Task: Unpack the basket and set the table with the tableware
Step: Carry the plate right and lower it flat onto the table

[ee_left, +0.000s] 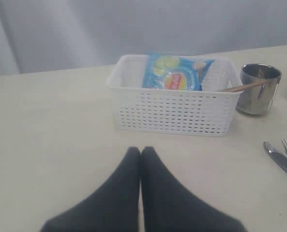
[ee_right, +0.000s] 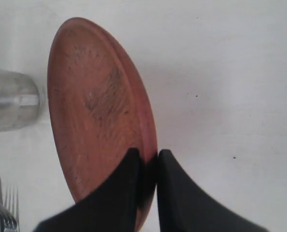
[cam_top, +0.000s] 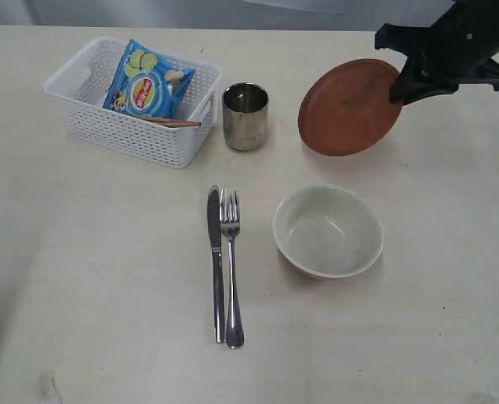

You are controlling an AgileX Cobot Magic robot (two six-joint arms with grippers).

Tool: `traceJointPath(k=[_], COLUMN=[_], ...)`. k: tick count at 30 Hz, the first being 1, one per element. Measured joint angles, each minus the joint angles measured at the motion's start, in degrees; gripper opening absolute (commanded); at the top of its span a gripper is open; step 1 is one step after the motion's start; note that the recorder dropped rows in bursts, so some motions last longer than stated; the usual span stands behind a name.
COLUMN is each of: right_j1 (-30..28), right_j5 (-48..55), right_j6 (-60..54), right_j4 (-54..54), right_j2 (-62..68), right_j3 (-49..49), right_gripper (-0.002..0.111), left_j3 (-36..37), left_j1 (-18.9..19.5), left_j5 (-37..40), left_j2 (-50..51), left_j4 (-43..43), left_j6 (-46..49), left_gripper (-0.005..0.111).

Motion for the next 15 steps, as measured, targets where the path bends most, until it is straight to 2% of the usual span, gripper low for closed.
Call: traceJointPath(k=[15], right_j1=[-0.5], right_j5=[-3.9], right_j6=[-0.3], right_j4=[3.8], right_j2=[7.9], right_j3=[0.0], right_gripper=[0.000], left_j3=[0.0], left_j1=[0.0], left_j5=[0.0], left_j2=[0.0], left_j4=[0.0], left_j6=[0.0], left_gripper=[0.000])
